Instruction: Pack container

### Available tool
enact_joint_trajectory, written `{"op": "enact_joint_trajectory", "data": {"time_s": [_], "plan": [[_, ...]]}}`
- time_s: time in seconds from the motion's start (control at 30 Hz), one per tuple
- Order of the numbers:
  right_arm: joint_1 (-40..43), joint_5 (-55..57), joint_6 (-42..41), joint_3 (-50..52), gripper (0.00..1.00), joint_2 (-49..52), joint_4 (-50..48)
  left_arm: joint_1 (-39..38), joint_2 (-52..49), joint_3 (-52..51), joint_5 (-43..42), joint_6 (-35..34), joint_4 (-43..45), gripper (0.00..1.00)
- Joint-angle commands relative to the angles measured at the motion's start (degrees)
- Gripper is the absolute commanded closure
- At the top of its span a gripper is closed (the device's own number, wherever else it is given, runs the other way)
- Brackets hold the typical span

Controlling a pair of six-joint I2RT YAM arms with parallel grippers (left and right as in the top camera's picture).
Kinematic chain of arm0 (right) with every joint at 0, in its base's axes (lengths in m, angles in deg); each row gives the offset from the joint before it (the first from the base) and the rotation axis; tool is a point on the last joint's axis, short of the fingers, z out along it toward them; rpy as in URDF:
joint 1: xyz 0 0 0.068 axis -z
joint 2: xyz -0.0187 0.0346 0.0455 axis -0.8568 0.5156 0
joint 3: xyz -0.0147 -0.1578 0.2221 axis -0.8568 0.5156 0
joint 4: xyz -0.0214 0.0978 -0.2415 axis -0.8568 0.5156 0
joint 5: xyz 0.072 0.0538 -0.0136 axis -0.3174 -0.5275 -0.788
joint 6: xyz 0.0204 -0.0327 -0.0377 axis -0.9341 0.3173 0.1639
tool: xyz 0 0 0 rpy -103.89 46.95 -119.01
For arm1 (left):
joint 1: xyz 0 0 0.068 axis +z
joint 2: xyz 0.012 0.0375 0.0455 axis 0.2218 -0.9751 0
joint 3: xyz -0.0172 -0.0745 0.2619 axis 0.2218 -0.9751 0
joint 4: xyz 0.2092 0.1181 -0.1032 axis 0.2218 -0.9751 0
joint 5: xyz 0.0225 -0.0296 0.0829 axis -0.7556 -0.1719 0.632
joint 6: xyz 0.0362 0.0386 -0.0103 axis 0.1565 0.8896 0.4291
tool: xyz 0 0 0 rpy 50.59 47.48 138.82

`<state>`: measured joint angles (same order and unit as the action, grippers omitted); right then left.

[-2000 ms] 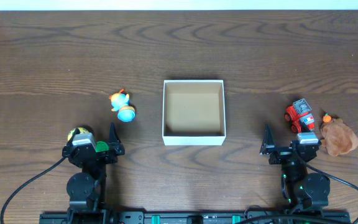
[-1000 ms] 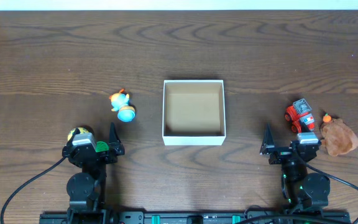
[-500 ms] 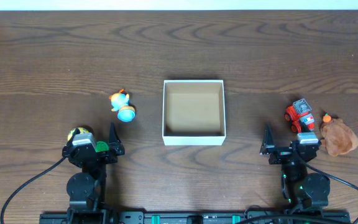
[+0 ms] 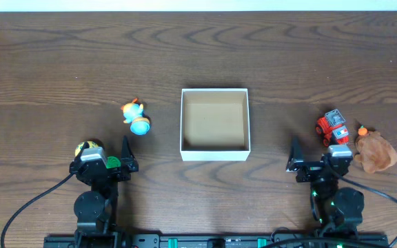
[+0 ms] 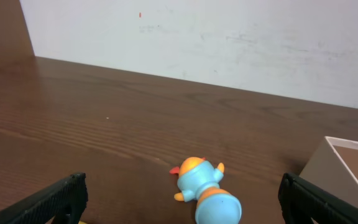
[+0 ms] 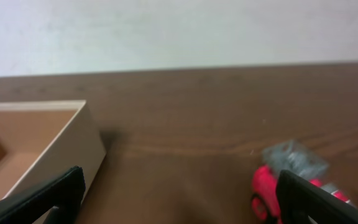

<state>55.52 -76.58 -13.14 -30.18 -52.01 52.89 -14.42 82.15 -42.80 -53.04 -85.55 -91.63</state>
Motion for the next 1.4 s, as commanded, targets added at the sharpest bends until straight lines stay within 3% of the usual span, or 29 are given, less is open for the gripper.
{"op": "enact_joint_trajectory", "data": {"time_s": [0.0,0.17,0.37,0.6,0.7,0.83,0.97,1.1,1.37], "plan": [[0.4,-3.4,-3.0,-2.2,0.01,3.7,0.3,0.3,-0.2,-0.3,-1.5,-1.8,-2.7,0.02],[0.4,-3.4,-3.0,-10.6,0.01,13.0,2.7,0.3,-5.1,7.8,-2.9,-3.1,-8.9,0.02],[0.5,-3.4,0.3,-28.3,0.01,28.2,12.9,0.3,-18.0,22.9,-2.9,-3.1,-17.6,0.02],[5.6,-3.4,12.1,-58.6,0.01,50.4,41.2,0.3,-34.7,41.4,-2.9,-3.1,-36.7,0.02],[10.7,-3.4,14.0,-69.8,0.01,59.3,52.5,0.3,-38.9,45.8,-2.9,-3.1,-42.7,0.02],[16.7,-0.6,23.2,-80.9,0.01,69.5,64.9,0.3,-40.9,46.7,-2.9,-3.1,-45.5,0.02],[19.8,3.2,24.1,-84.7,0.01,76.1,67.4,0.3,-40.8,46.7,-2.9,-3.1,-46.3,0.02],[19.7,3.1,31.9,-84.6,0.01,81.2,67.1,0.3,-40.8,46.7,-2.9,-3.1,-46.3,0.02],[18.9,2.9,38.3,-84.6,0.01,92.9,66.5,0.3,-40.9,46.7,-2.9,-3.1,-45.5,0.02]]}}
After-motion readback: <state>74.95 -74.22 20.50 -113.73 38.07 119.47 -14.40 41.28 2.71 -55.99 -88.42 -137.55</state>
